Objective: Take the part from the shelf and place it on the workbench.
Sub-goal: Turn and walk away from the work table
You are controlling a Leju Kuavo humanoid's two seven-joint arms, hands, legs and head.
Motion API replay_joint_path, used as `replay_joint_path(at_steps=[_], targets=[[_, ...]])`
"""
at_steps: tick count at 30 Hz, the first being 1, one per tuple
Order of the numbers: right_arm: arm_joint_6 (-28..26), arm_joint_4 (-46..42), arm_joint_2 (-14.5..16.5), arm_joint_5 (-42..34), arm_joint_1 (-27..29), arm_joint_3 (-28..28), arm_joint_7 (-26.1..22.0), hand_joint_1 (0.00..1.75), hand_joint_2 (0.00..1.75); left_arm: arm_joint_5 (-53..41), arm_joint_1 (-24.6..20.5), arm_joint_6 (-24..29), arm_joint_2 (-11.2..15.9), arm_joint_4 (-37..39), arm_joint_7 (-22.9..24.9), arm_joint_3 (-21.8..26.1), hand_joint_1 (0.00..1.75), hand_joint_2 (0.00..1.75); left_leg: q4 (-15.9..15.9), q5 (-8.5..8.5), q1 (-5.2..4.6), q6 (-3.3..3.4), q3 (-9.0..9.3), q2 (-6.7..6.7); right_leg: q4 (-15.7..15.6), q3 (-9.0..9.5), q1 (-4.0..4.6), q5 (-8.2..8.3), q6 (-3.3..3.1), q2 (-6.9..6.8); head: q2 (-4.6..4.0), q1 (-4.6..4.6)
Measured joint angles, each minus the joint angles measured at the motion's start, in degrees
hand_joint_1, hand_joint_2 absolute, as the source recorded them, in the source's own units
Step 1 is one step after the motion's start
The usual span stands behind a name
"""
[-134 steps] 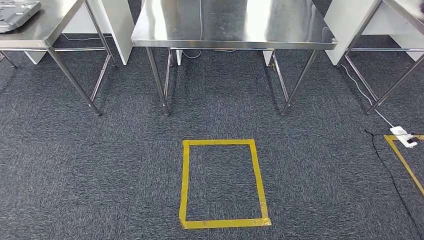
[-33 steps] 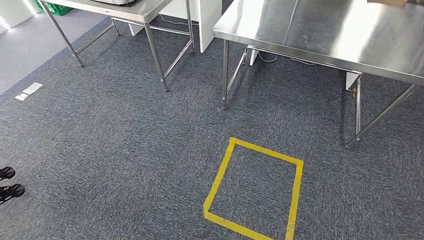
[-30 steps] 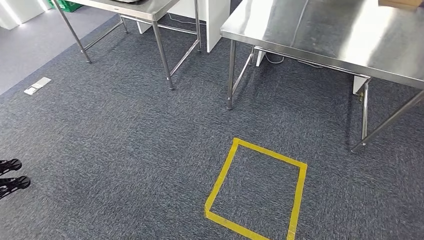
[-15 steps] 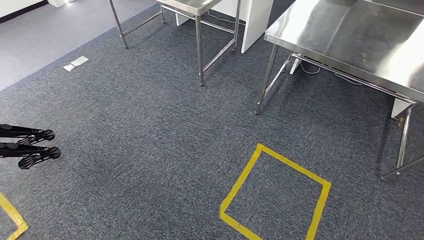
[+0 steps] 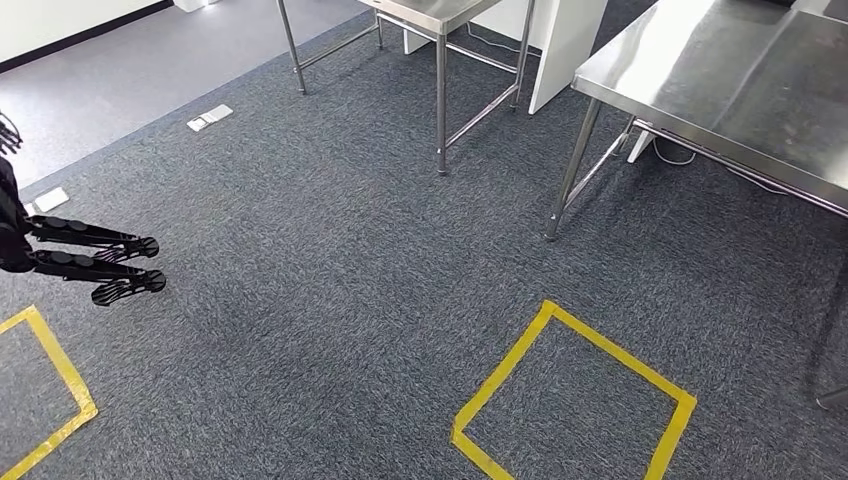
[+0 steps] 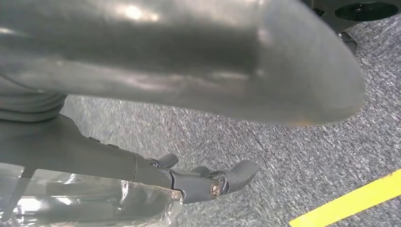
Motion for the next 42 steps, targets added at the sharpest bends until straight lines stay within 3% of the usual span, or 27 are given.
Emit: replay_joint_path(at_steps=[1, 2, 3, 5, 7, 8, 10, 12, 13, 15, 17, 18, 20, 21, 23, 25, 27, 29, 31, 32, 33, 34, 36, 38, 39, 42], targets=[[0.17, -0.01, -0.04, 0.06, 0.02, 0.02, 0.00, 0.00, 0.00, 0.05, 0.01, 0.01, -0.01, 0.00, -0.01, 0.11, 0.00, 0.00, 2.95, -0.98, 0.05, -0.11, -1.41, 0.33, 0.01, -0.03, 0.13, -0.05, -0.07, -0.58, 0.00, 0.01], [0.27, -0.01, -0.08, 0.10, 0.00, 0.02, 0.00, 0.00, 0.00, 0.11, 0.05, 0.02, -0.01, 0.00, -0.02, 0.20, 0.00, 0.00, 3.85, -0.80, 0.10, -0.15, -1.84, 0.53, 0.02, -0.02, 0.19, -0.11, -0.13, -1.10, 0.00, 0.00], [0.38, -0.02, -0.11, 0.17, -0.04, 0.03, 0.00, 0.00, 0.00, 0.15, 0.08, 0.04, 0.00, 0.00, -0.02, 0.26, 0.00, 0.00, 2.45, 0.43, 0.17, -0.15, -1.07, 0.77, 0.02, 0.05, 0.22, -0.19, -0.13, -1.54, 0.00, -0.02], [0.62, -0.02, -0.12, 0.33, -0.13, 0.09, 0.00, 0.00, 0.00, 0.20, 0.06, 0.14, 0.03, 0.00, -0.03, 0.37, 0.00, 0.87, -4.97, 4.09, 0.26, 0.11, 2.98, 2.06, 0.04, 0.35, 0.28, -0.44, 0.04, -2.25, 0.00, -0.06], [0.78, -0.02, -0.14, 0.48, -0.15, 0.22, 0.00, 0.00, 0.00, 0.20, -0.08, 0.22, 0.07, 0.00, -0.04, 0.44, 0.00, 1.75, -10.90, 5.98, 0.04, 0.54, 6.23, 3.46, 0.13, 0.50, 0.75, -0.82, 0.56, -2.77, 0.00, -0.08], [0.82, -0.02, -0.16, 0.54, -0.17, 0.32, 0.00, 0.00, 0.00, 0.20, -0.13, 0.25, 0.08, 0.00, -0.05, 0.47, 0.00, 1.75, -12.03, 6.11, -0.15, 0.77, 6.82, 3.75, 0.11, 0.58, 0.99, -0.95, 0.85, -3.04, 0.00, -0.08], [0.84, -0.02, -0.20, 0.59, -0.27, 0.54, 0.01, 0.00, 0.00, 0.20, -0.12, 0.31, 0.08, 0.00, -0.07, 0.52, 0.00, 1.75, -12.46, 6.27, -0.42, 1.42, 6.82, 2.89, -0.03, 0.76, 1.28, -1.10, 1.44, -3.70, 0.00, -0.03], [0.87, -0.02, -0.26, 0.60, -0.34, 0.79, 0.08, 0.00, 0.00, 0.19, -0.10, 0.35, 0.01, 0.00, -0.13, 0.56, 0.00, 1.75, -13.12, 6.75, -0.35, 2.30, 6.99, 2.07, 1.45, 0.31, 1.23, -2.23, 1.80, -2.94, 0.00, 0.04], [0.92, -0.02, -0.28, 0.59, -0.35, 0.88, 0.15, 0.00, 0.00, 0.14, -0.15, 0.34, -0.02, 0.00, -0.19, 0.56, 0.00, 1.75, -13.41, 6.99, -0.21, 2.67, 7.07, 1.68, 3.80, -0.76, 1.16, -3.56, 1.74, -1.97, 0.00, 0.13], [1.01, -0.02, -0.37, 0.54, -0.30, 0.97, 0.32, 0.00, 0.00, -0.05, -0.23, 0.22, -0.07, 0.00, -0.31, 0.55, 0.00, 1.75, -13.47, 7.14, -0.20, 2.99, 6.90, 0.82, 11.47, -4.50, 0.81, -6.90, 1.43, -0.07, 0.00, 0.32], [1.02, -0.02, -0.46, 0.42, -0.22, 0.97, 0.47, 0.00, 0.00, -0.24, -0.21, -0.03, -0.11, 0.00, -0.37, 0.54, 0.00, 1.75, -13.44, 7.16, -0.22, 3.01, 6.82, -0.14, 16.68, -7.26, 0.62, -8.29, 1.88, 0.46, 0.00, 0.39], [1.02, -0.02, -0.50, 0.37, -0.19, 0.97, 0.51, 0.00, 0.00, -0.28, -0.19, -0.15, -0.10, 0.00, -0.38, 0.54, 0.00, 1.75, -13.41, 7.17, -0.21, 2.99, 6.85, -0.61, 16.15, -7.12, 0.54, -7.56, 2.43, 0.54, 0.00, 0.41], [1.01, -0.02, -0.55, 0.30, -0.18, 0.97, 0.52, 0.00, 0.00, -0.33, -0.18, -0.29, -0.12, 0.00, -0.42, 0.53, 0.00, 1.75, -13.26, 7.13, -0.15, 2.82, 6.96, -1.56, 8.92, -3.87, 0.10, -3.94, 3.71, 0.91, 0.00, 0.43], [1.00, -0.02, -0.54, 0.28, -0.18, 0.97, 0.52, 0.00, 0.00, -0.34, -0.19, -0.31, -0.10, 0.00, -0.45, 0.53, 0.00, 1.75, -13.10, 7.06, -0.22, 2.57, 6.97, -1.97, 5.04, -2.15, -0.01, -2.34, 3.96, 1.33, 0.00, 0.47], [0.99, -0.02, -0.48, 0.24, -0.26, 0.97, 0.52, 0.00, 0.00, -0.38, -0.19, -0.32, -0.05, 0.00, -0.57, 0.52, 0.00, 1.75, -12.84, 6.94, -0.39, 1.94, 6.86, -2.48, 0.88, -0.54, 0.03, -0.79, 3.44, 1.85, 0.00, 0.48], [0.97, -0.02, -0.44, 0.21, -0.34, 0.98, 0.51, 0.00, 0.00, -0.45, -0.16, -0.31, -0.02, 0.00, -0.67, 0.52, 0.00, 1.75, -12.83, 7.04, -0.38, 1.39, 6.74, -2.76, 0.66, -0.49, 0.23, -0.56, 2.35, 1.57, 0.00, 0.40], [0.91, -0.02, -0.42, 0.25, -0.35, 0.99, 0.46, 0.00, 0.00, -0.50, -0.11, -0.24, 0.02, 0.00, -0.70, 0.52, 0.00, 1.75, -11.88, 6.30, -0.15, 0.97, 6.23, -2.16, 0.53, -0.25, -0.05, -0.20, 1.45, 1.10, 0.00, 0.34], [0.84, -0.02, -0.40, 0.34, -0.24, 1.00, 0.39, 0.00, 0.00, -0.52, -0.13, -0.16, 0.05, 0.00, -0.70, 0.52, 0.00, 1.75, -6.69, 3.03, -0.04, 0.55, 3.85, -0.63, 0.40, -0.22, -0.17, -0.02, 0.59, 0.45, 0.00, 0.18], [0.82, -0.02, -0.42, 0.39, -0.08, 1.01, 0.36, 0.00, 0.00, -0.58, -0.14, -0.15, 0.03, 0.00, -0.70, 0.51, 0.00, 1.75, 1.04, -0.63, -0.02, 0.22, 0.24, 0.24, 0.41, -0.29, 0.10, -0.10, 0.18, -0.30, 0.00, 0.06], [0.82, -0.02, -0.43, 0.40, -0.03, 1.01, 0.35, 0.00, 0.00, -0.61, -0.11, -0.15, 0.01, 0.00, -0.70, 0.51, 0.00, 1.75, 3.61, -1.33, 0.00, 0.14, -1.00, 0.38, 0.41, -0.29, 0.19, -0.14, 0.14, -0.69, 0.00, 0.08], [0.82, -0.02, -0.44, 0.42, -0.03, 1.01, 0.35, 0.00, 0.00, -0.64, -0.08, -0.15, 0.00, 0.00, -0.69, 0.51, 0.00, 1.75, 4.01, -0.86, 0.01, 0.14, -1.19, 0.53, 0.42, -0.26, 0.25, -0.18, 0.09, -1.02, 0.00, 0.06], [0.82, -0.02, -0.44, 0.45, -0.03, 1.02, 0.34, 0.00, 0.00, -0.65, -0.06, -0.14, 0.00, 0.00, -0.69, 0.52, 0.00, 1.75, 2.38, 0.50, 0.03, 0.21, -0.35, 0.77, 0.42, -0.19, 0.28, -0.23, 0.05, -1.34, 0.00, 0.05], [0.82, -0.02, -0.41, 0.55, -0.06, 1.05, 0.33, 0.00, 0.00, -0.64, -0.11, -0.03, 0.02, 0.00, -0.68, 0.52, 0.00, 1.75, -5.55, 4.21, -0.03, 0.54, 3.82, 2.06, 0.46, 0.05, 0.43, -0.44, 0.13, -1.78, 0.00, -0.03], [0.82, -0.02, -0.40, 0.63, -0.04, 1.13, 0.31, 0.00, 0.00, -0.59, -0.27, 0.15, 0.04, 0.00, -0.63, 0.53, 0.00, 1.75, -11.16, 5.90, -0.31, 0.93, 6.68, 3.25, 0.52, 0.12, 0.90, -0.70, 0.52, -2.17, 0.00, -0.08], [0.82, -0.02, -0.42, 0.67, -0.02, 1.19, 0.30, 0.00, 0.00, -0.53, -0.32, 0.21, 0.04, 0.00, -0.61, 0.53, 0.00, 1.75, -12.02, 5.93, -0.52, 1.11, 7.00, 3.41, 0.50, 0.09, 1.14, -0.75, 0.75, -2.43, 0.00, -0.08], [0.82, -0.02, -0.47, 0.75, -0.04, 1.42, 0.28, 0.00, 0.00, -0.32, -0.27, 0.37, -0.02, 0.00, -0.55, 0.58, 0.00, 1.75, -12.76, 6.43, -0.60, 2.17, 7.00, 2.25, 0.96, -0.19, 1.29, -1.28, 1.41, -2.75, 0.00, 0.02]])
